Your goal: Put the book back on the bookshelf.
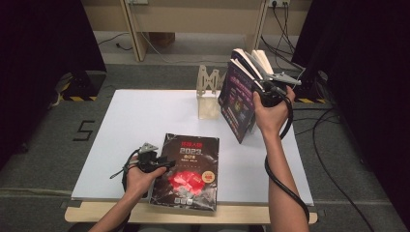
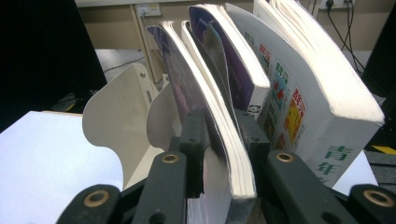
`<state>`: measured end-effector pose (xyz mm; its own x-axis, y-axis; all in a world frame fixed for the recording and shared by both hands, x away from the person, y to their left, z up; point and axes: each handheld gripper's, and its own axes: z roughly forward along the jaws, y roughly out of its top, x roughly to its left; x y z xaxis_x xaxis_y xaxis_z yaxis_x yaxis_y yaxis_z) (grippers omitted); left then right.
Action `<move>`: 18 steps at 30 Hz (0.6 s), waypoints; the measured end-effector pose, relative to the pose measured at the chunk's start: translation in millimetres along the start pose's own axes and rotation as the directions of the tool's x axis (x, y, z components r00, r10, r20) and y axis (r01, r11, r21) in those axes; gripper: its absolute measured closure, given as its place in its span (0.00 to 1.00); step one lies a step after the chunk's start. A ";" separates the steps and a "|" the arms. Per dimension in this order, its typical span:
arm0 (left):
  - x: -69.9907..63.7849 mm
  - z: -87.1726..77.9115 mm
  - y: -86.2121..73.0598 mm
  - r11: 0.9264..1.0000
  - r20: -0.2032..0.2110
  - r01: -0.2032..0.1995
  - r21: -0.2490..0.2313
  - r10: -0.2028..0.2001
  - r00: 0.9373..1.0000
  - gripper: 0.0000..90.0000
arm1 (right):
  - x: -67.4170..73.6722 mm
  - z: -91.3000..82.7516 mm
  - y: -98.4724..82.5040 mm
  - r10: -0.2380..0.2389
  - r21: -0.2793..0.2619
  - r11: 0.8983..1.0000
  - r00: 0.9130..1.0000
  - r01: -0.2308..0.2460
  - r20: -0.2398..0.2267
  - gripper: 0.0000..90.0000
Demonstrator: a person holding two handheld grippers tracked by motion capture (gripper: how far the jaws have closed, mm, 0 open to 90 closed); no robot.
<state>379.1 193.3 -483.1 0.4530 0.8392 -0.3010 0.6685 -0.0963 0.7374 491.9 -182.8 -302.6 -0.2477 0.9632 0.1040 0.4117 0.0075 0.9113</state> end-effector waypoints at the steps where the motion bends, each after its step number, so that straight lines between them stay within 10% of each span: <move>1: 0.1 0.0 0.1 1.000 0.000 -0.001 0.000 0.001 1.000 0.59 | -0.7 0.3 0.3 -0.005 0.005 1.000 1.000 0.005 -0.001 0.85; 18: 0.8 0.3 0.4 1.000 0.000 -0.008 0.001 0.008 1.000 0.59 | -0.5 5.1 5.4 -0.016 0.065 0.998 1.000 0.017 -0.014 0.94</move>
<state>380.0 193.8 -483.2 0.4581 0.8386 -0.2948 0.6657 -0.1039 0.7390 498.7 -181.8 -299.8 -0.2664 0.9592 0.0949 0.4637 0.0412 0.8850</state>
